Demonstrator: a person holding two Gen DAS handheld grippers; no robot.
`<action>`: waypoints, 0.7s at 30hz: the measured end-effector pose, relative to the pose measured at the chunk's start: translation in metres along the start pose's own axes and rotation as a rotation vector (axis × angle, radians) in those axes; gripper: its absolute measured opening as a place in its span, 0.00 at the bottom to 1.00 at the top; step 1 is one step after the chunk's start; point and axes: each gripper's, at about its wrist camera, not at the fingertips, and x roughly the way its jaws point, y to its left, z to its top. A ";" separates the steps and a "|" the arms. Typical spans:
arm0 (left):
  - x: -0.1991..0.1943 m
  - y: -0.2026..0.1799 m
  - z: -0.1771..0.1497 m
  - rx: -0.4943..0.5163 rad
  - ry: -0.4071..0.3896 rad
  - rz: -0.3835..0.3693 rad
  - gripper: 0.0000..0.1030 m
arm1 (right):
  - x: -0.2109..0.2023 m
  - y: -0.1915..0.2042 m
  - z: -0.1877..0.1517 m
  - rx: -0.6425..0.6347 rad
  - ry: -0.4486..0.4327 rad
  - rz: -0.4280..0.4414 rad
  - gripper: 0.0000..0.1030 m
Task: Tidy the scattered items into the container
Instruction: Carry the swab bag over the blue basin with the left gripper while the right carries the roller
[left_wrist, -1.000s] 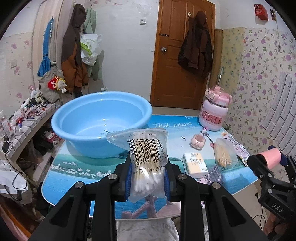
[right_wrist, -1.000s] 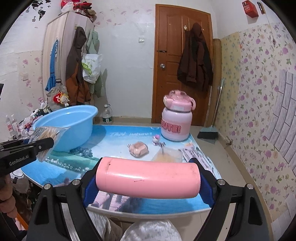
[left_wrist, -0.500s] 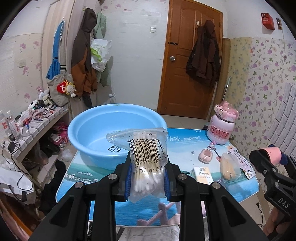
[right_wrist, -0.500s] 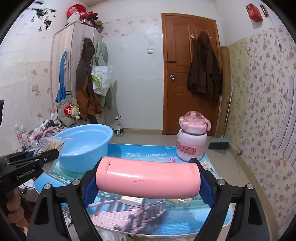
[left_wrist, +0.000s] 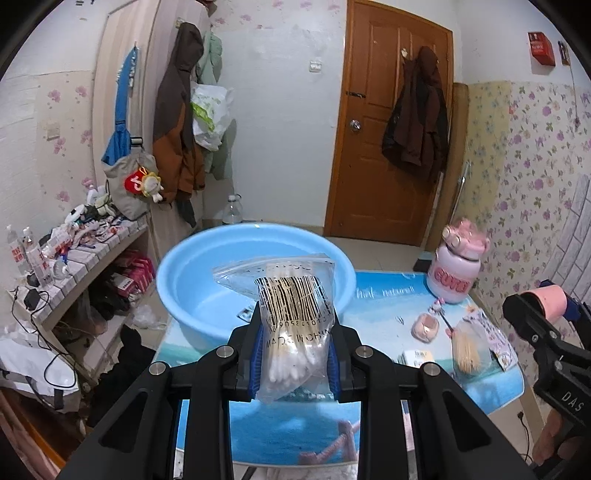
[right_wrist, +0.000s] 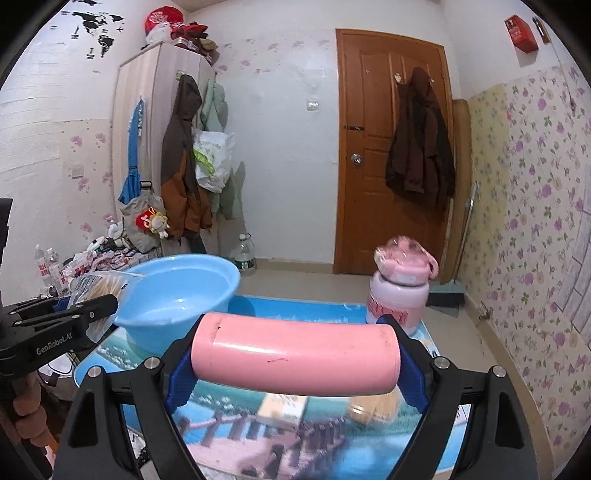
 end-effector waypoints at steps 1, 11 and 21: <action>-0.001 0.002 0.002 -0.002 -0.006 0.000 0.25 | 0.000 0.003 0.004 -0.005 -0.007 0.007 0.86; 0.003 0.019 0.019 -0.016 -0.019 0.014 0.25 | 0.014 0.028 0.020 -0.033 -0.007 0.059 0.86; 0.005 0.033 0.033 -0.022 -0.034 0.039 0.25 | 0.028 0.041 0.041 -0.059 -0.023 0.076 0.86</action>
